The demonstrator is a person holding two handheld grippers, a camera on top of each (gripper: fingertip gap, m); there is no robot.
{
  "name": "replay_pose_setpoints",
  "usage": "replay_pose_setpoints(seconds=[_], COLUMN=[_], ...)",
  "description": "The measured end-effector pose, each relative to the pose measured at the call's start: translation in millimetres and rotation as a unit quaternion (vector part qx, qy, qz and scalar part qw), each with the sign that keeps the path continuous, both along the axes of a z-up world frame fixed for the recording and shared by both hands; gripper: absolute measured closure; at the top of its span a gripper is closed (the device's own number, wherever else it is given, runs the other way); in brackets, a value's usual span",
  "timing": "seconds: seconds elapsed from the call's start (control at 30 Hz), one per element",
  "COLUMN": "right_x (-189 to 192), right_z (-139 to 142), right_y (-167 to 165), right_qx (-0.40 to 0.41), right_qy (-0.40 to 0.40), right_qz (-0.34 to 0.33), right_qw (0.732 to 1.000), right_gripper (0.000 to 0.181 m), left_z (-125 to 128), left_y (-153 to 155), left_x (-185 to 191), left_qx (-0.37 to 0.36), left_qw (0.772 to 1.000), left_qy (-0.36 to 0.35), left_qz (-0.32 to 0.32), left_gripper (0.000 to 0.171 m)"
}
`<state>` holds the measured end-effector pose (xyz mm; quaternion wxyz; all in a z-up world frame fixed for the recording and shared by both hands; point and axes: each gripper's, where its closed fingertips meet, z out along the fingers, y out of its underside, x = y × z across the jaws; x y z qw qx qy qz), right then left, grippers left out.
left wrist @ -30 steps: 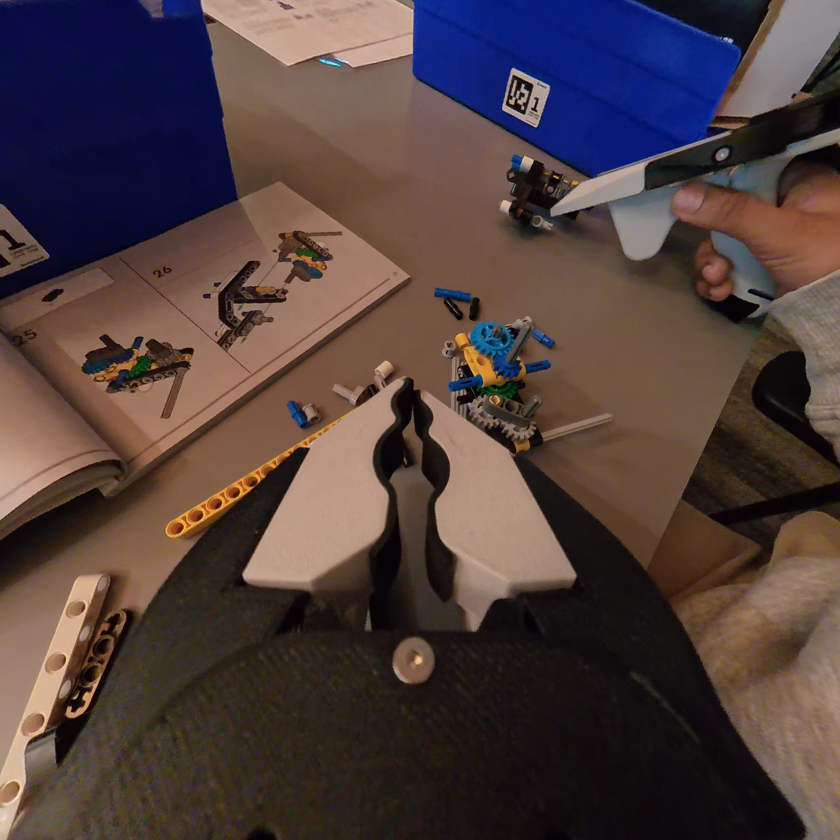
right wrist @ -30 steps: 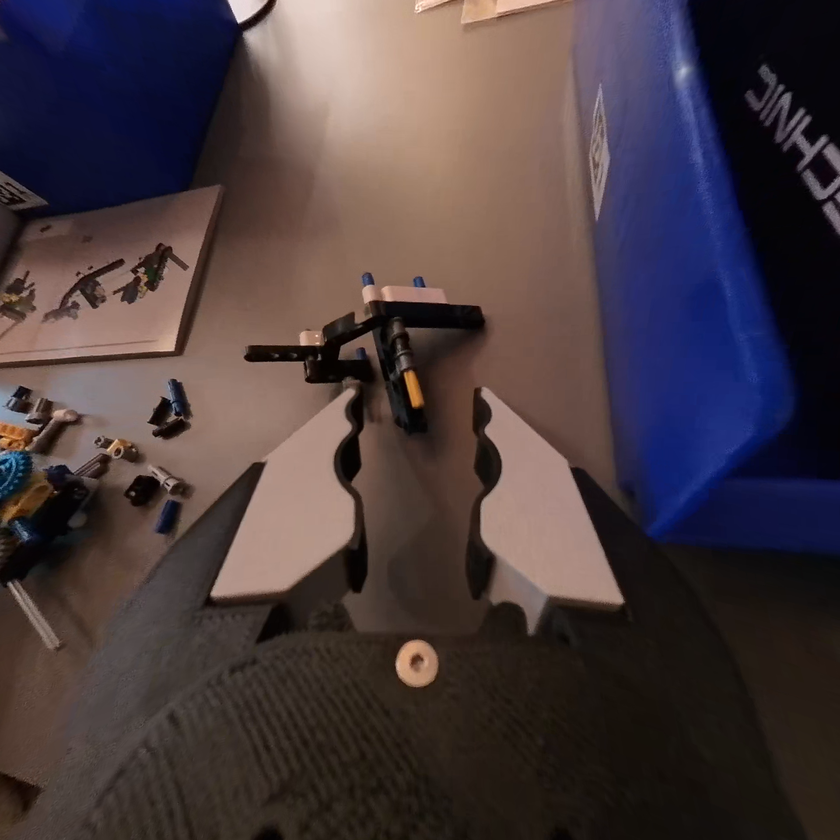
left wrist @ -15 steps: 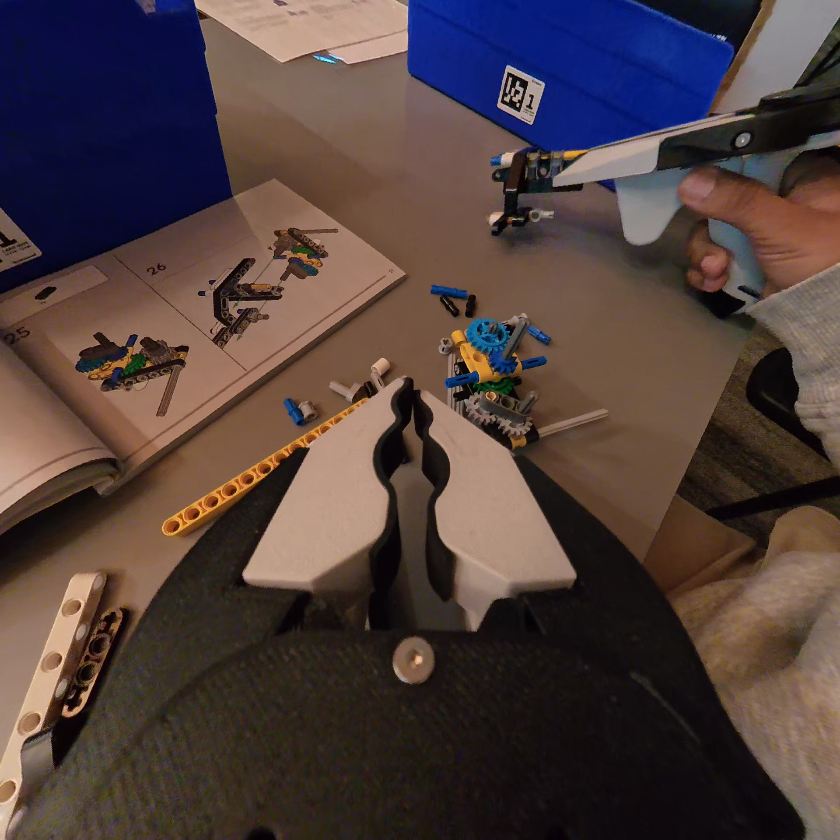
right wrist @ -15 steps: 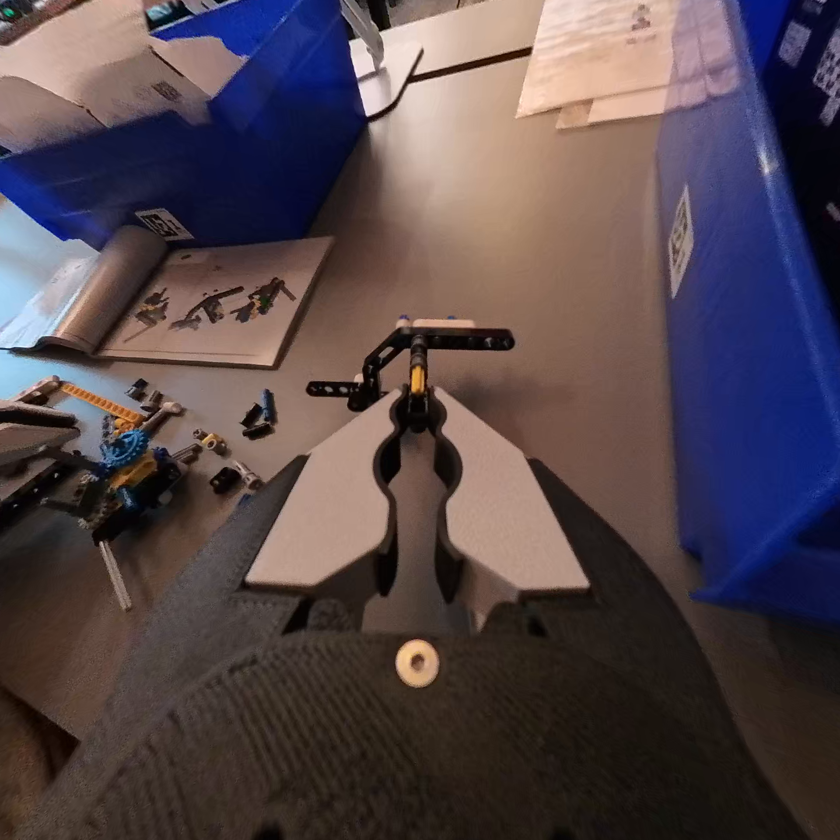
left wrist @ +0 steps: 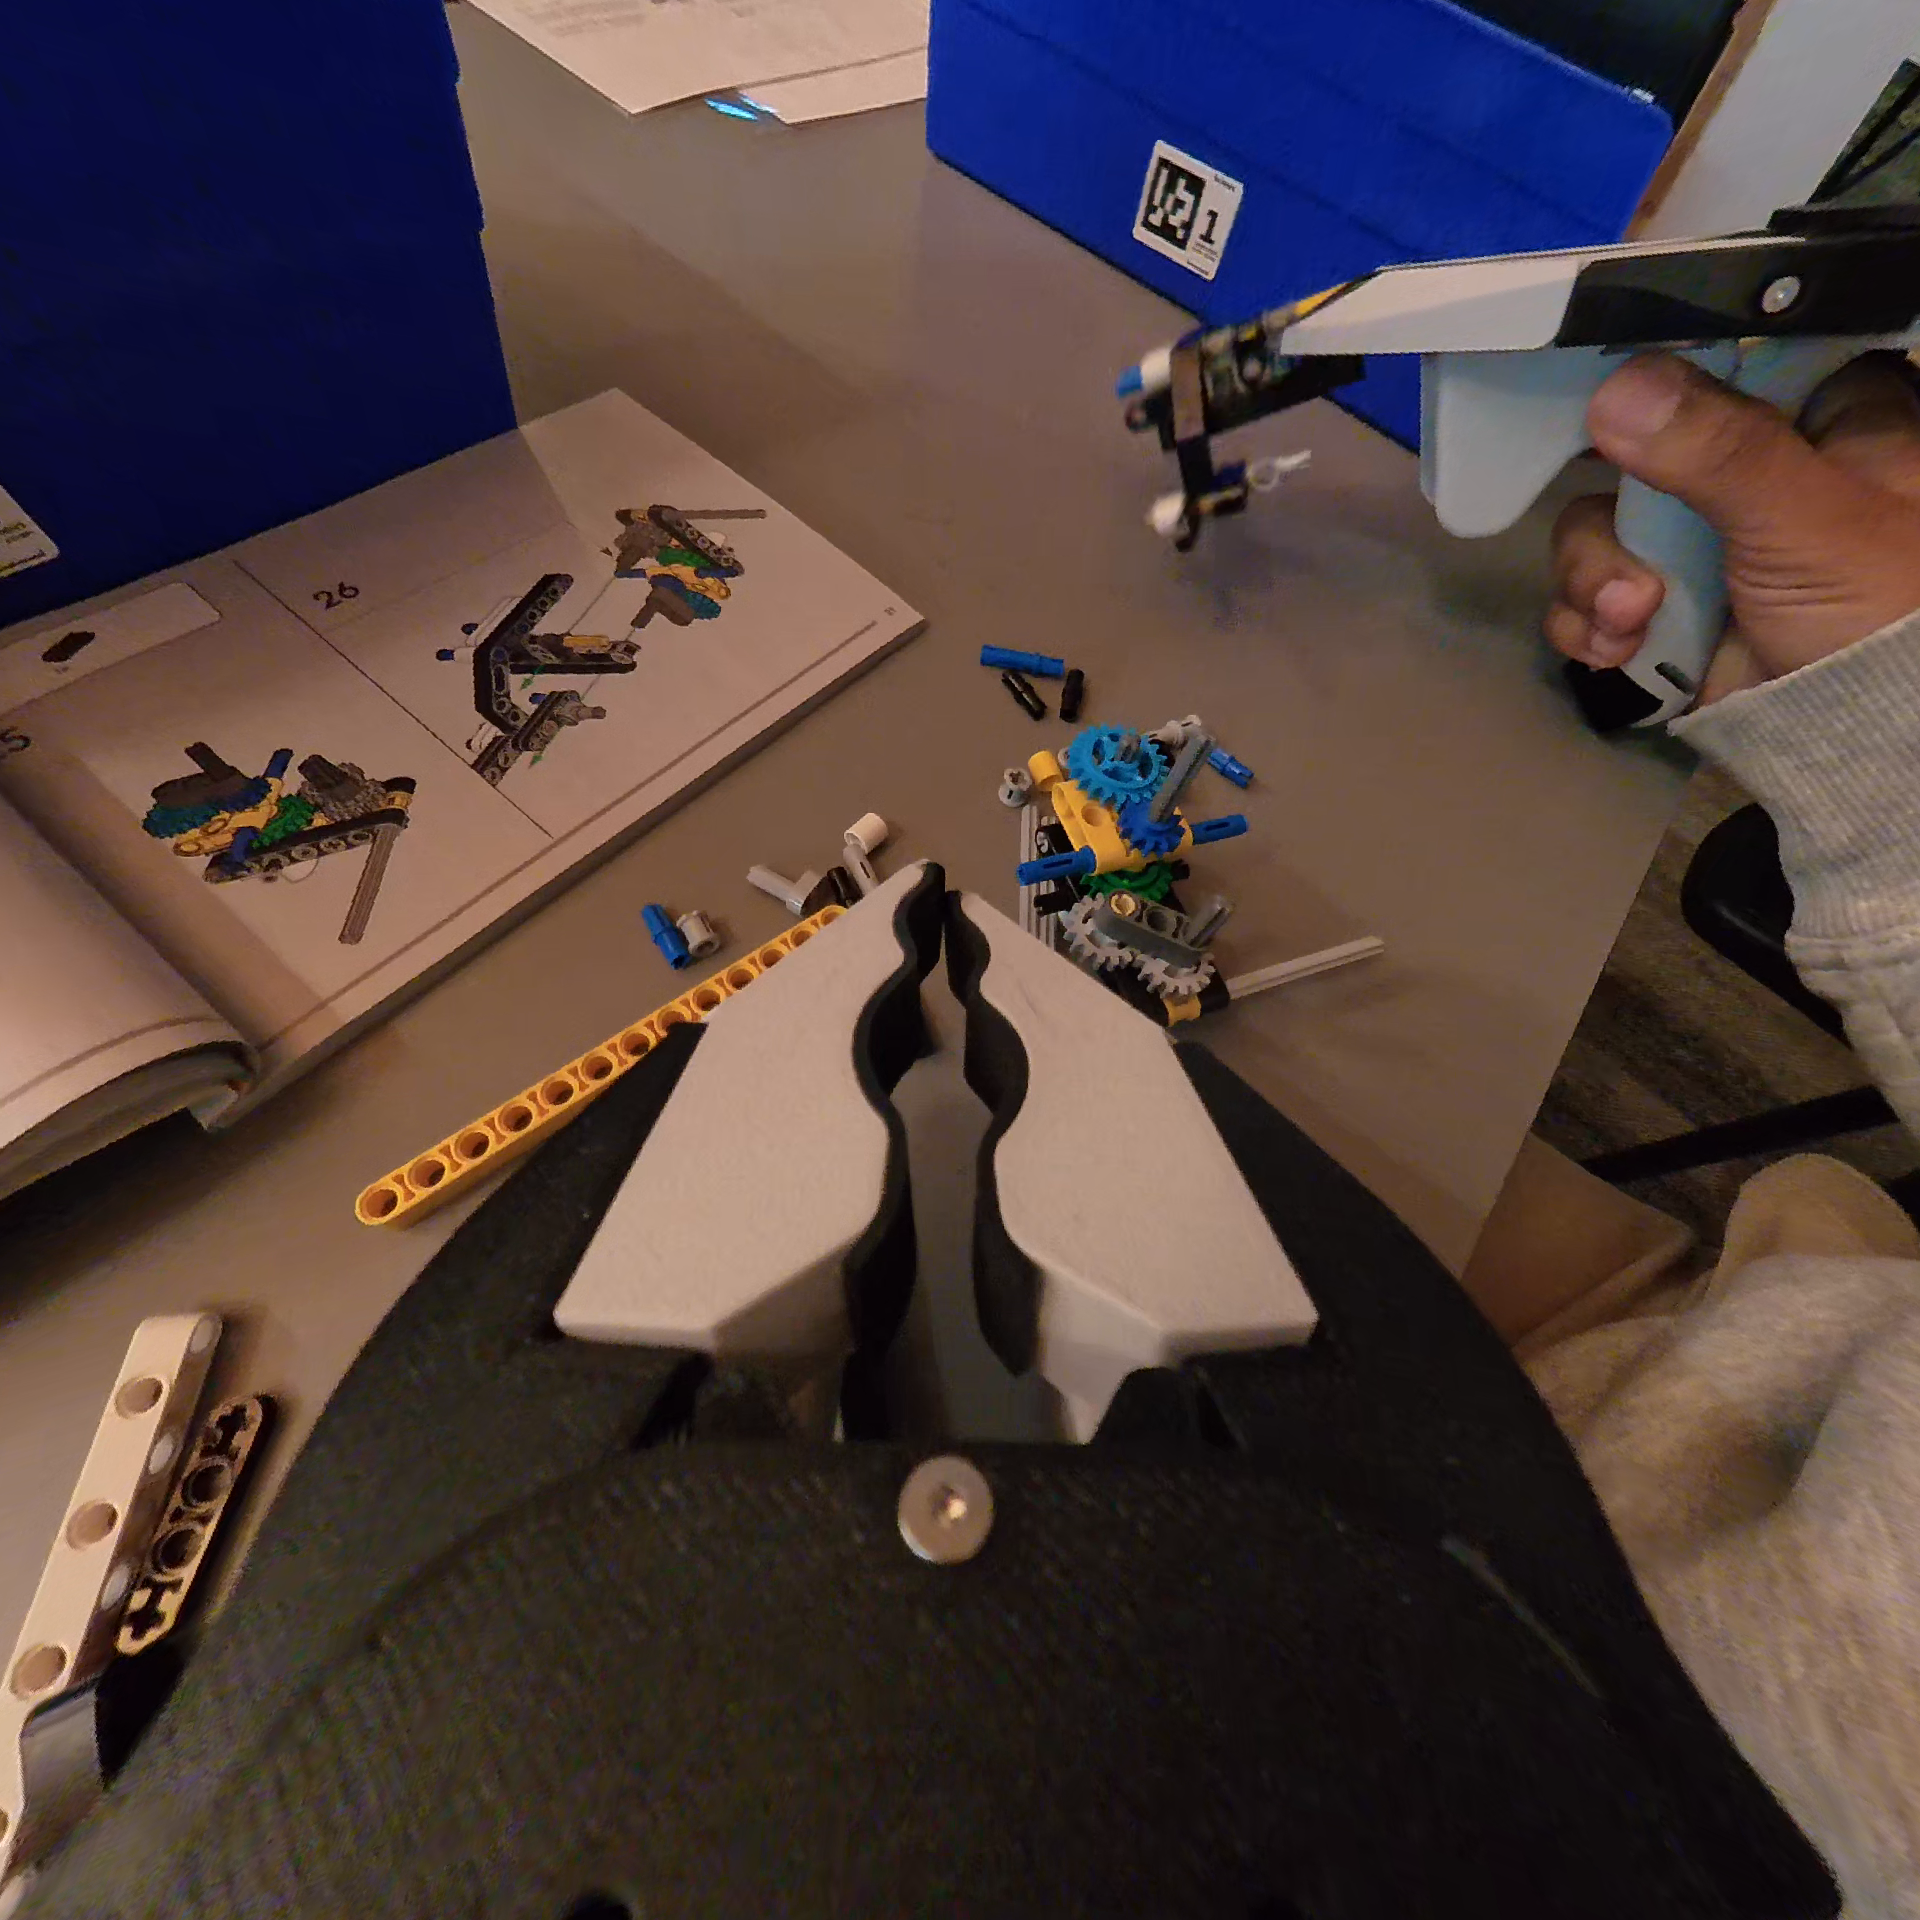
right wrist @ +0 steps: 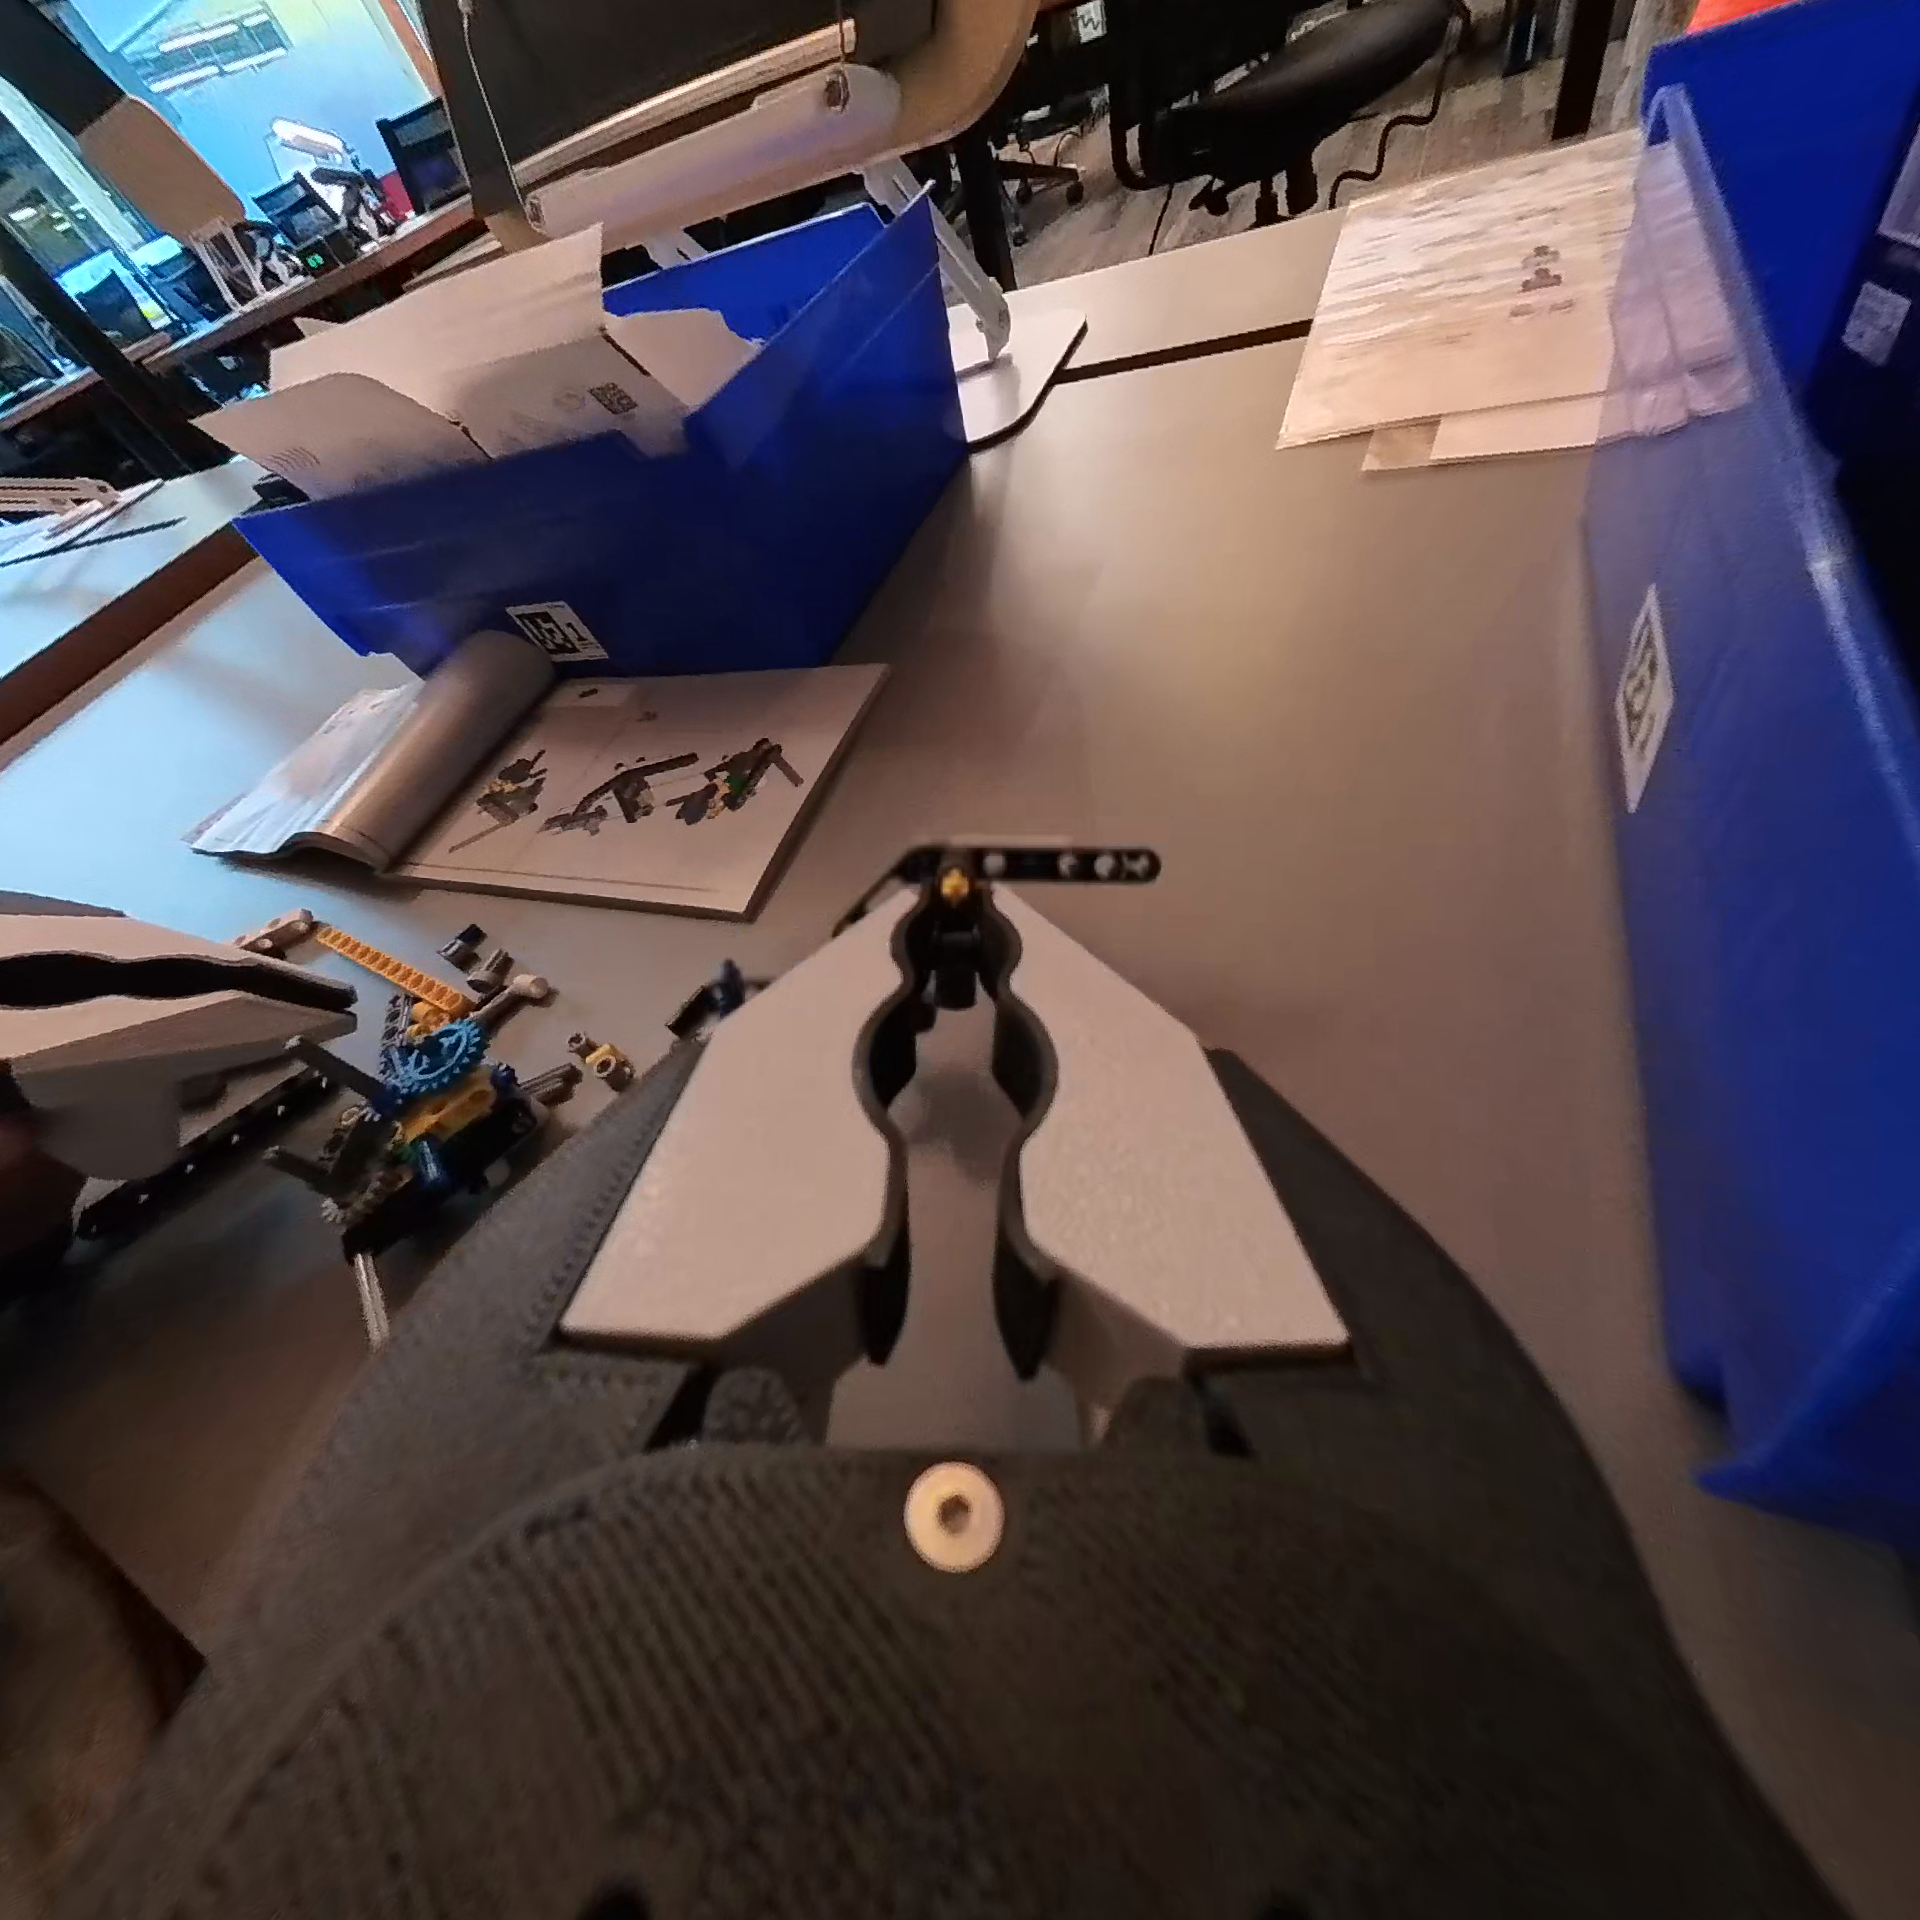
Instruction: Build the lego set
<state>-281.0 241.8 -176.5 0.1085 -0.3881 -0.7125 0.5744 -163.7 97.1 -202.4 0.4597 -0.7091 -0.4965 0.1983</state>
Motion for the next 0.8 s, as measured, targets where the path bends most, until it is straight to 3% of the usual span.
replay_pose_setpoints(seconds=[0.8], right_x=[1.8], right_z=[-1.6], right_y=[-2.7], right_qx=[0.010], right_qy=[0.002], right_qz=[0.006], right_qw=[1.000], right_gripper=[0.176], left_z=[-1.8], left_y=[-0.2], left_x=[-0.4], left_qx=[0.011], left_qw=[1.000], left_qy=[-0.010], left_qz=[-0.002], left_gripper=[0.171])
